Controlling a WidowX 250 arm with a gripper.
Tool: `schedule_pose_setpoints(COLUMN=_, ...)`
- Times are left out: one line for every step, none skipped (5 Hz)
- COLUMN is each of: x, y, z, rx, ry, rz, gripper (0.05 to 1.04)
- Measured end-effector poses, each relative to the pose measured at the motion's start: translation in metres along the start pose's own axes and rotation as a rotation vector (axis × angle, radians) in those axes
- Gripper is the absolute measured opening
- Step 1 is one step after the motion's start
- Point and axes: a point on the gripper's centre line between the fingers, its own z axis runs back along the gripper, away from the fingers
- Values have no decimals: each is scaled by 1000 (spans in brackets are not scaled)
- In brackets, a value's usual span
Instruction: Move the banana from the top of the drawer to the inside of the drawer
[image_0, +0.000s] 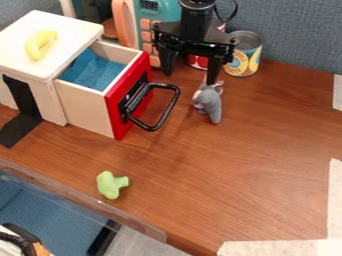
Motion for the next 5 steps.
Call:
schedule_pose_setpoints(x=-3, y=-2, z=-9, rx=4, ry=27, rz=-7, gripper=1001)
schedule_pose_setpoints(x=-2, y=43, z=-14, rx=17, ry=68, rz=73, gripper=1001)
schedule_pose_setpoints(x=9, y=83, z=-5, rx=15, ry=66, rz=124, gripper=1000)
schedule_pose_setpoints(x=21, y=114, z=9, rx=16, ry=39, rz=110, gripper=1001)
schedule_pose_setpoints(x=34, y=159, z=26, rx=14, ry=5, rz=135, gripper=1000)
